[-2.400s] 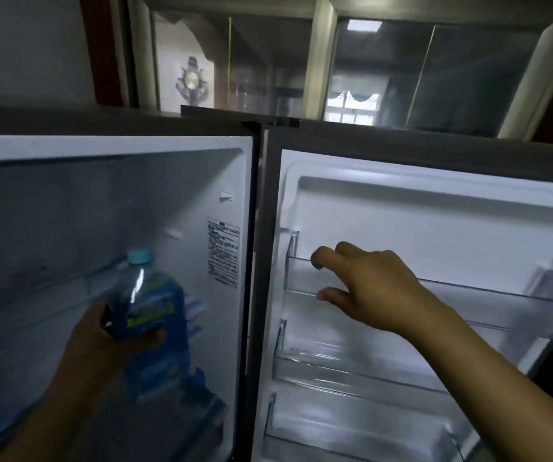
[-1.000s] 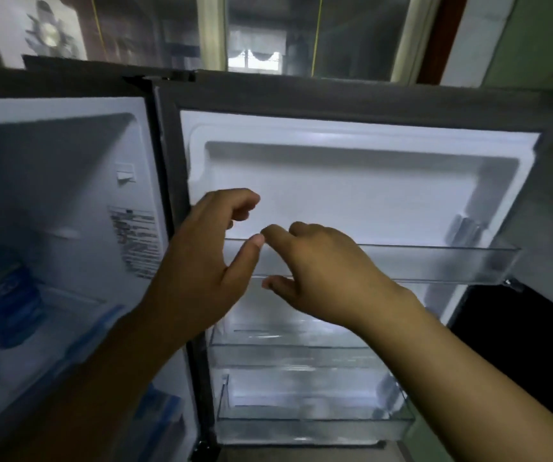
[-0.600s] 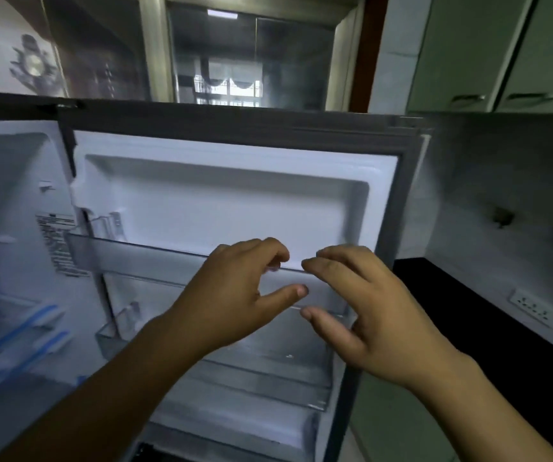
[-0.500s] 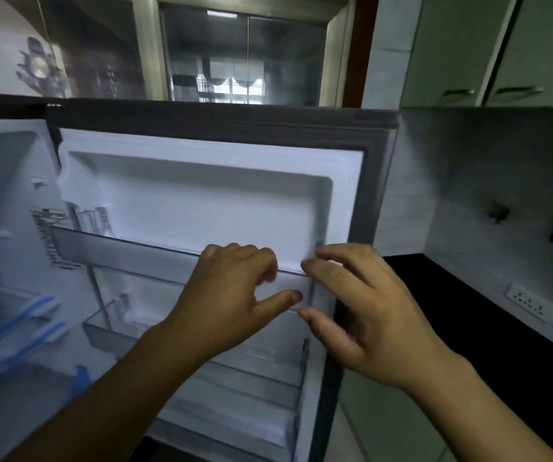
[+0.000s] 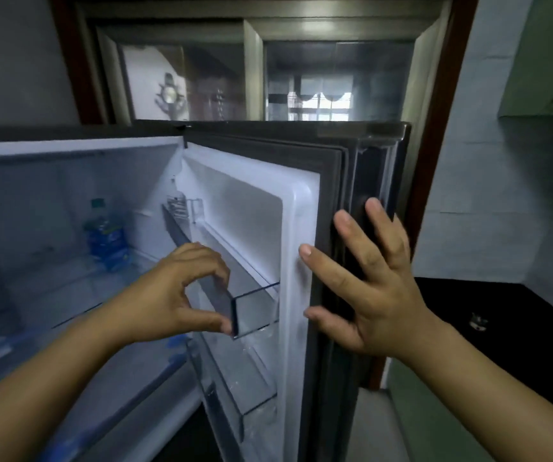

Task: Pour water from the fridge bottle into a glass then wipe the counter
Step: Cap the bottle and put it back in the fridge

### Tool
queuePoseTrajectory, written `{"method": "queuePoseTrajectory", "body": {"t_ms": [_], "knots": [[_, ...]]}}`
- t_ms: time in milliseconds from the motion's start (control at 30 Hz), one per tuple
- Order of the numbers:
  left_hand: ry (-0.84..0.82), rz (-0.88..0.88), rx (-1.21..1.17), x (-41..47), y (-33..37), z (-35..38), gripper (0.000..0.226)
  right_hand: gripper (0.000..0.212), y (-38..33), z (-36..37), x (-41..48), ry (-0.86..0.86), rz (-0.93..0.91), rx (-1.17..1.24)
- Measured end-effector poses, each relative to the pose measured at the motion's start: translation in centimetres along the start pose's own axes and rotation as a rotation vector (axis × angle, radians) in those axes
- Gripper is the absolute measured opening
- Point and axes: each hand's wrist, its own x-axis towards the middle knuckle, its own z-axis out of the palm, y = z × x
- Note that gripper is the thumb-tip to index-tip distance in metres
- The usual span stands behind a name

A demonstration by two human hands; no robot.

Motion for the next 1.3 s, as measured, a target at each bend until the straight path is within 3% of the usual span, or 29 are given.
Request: {"method": "queuePoseTrajectory", "body": {"t_ms": [200, 333, 500, 600, 700, 767, 833, 1167, 1300], "knots": [[0.048, -0.198, 0.060, -7.7, -2.3, -5.1, 0.081, 0.063, -9.0, 1.5, 4.3, 0.060, -0.005, 0.075], [0.160, -0.208, 0.235, -13.2, -3.7, -8.4, 0.070, 0.053, -15.0, 2.5, 7.6, 0.032, 0.027, 0.077], [0.634, -0.260, 0.665, -20.5, -8.5, -14.1, 0.056, 0.047, -21.8, 5.5, 11.4, 0.060, 0.043, 0.072], [0.838, -0.413, 0.628, -24.0, -12.4, -17.0, 0.079, 0.055, -25.4, 8.0, 13.2, 0.093, 0.062, 0.136], [0.772, -0.641, 0.328, -25.3, -16.1, -17.8, 0.105, 0.068, -28.4, 10.8, 14.5, 0.084, 0.071, 0.238], [0.648, -0.679, 0.214, -25.8, -18.4, -17.4, 0.108, 0.072, -30.1, 12.9, 15.3, 0.062, 0.065, 0.302], [0.573, -0.646, 0.146, -26.1, -20.1, -16.6, 0.106, 0.072, -31.5, 14.9, 15.9, 0.043, 0.049, 0.341], [0.575, -0.505, 0.103, -27.5, -23.3, -16.3, 0.095, 0.049, -37.5, 23.4, 21.4, -0.099, 0.003, 0.304], [0.546, -0.491, 0.098, -28.0, -23.6, -17.0, 0.094, 0.043, -38.5, 25.2, 22.0, -0.052, 0.041, 0.284]]}}
